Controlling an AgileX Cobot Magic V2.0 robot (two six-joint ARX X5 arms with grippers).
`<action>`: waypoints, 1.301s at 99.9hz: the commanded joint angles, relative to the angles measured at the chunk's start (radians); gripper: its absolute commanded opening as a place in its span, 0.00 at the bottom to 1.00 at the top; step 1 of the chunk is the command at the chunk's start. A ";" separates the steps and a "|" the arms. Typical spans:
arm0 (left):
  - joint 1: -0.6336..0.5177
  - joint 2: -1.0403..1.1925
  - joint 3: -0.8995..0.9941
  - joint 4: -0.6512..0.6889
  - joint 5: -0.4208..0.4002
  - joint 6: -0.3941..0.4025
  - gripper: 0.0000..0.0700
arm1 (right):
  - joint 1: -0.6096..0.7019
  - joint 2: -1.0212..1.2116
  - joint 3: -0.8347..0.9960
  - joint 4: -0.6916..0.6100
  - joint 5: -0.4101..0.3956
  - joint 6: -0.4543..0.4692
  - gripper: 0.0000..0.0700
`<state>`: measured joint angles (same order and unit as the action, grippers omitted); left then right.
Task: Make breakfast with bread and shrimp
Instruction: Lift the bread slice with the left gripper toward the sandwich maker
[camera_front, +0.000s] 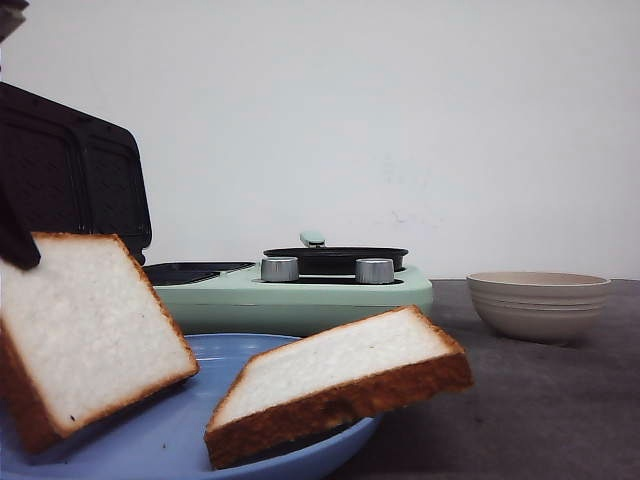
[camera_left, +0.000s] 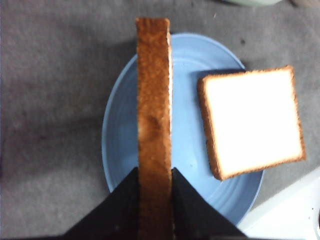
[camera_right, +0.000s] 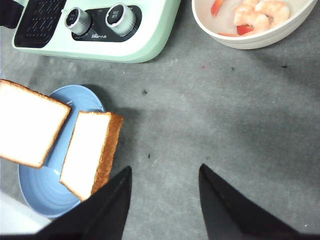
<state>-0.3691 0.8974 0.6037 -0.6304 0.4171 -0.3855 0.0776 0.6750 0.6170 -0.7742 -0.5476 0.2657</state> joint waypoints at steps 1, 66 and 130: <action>-0.004 0.000 0.007 0.024 -0.006 -0.005 0.00 | 0.002 0.003 0.013 0.003 -0.003 -0.012 0.37; -0.005 -0.016 0.008 0.335 -0.088 -0.012 0.00 | 0.002 0.003 0.013 0.002 -0.002 -0.012 0.37; 0.010 0.016 0.080 0.620 -0.414 0.278 0.00 | 0.002 0.003 0.013 0.002 -0.002 -0.019 0.37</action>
<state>-0.3649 0.8928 0.6521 -0.0414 0.0383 -0.2119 0.0776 0.6746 0.6170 -0.7750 -0.5476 0.2619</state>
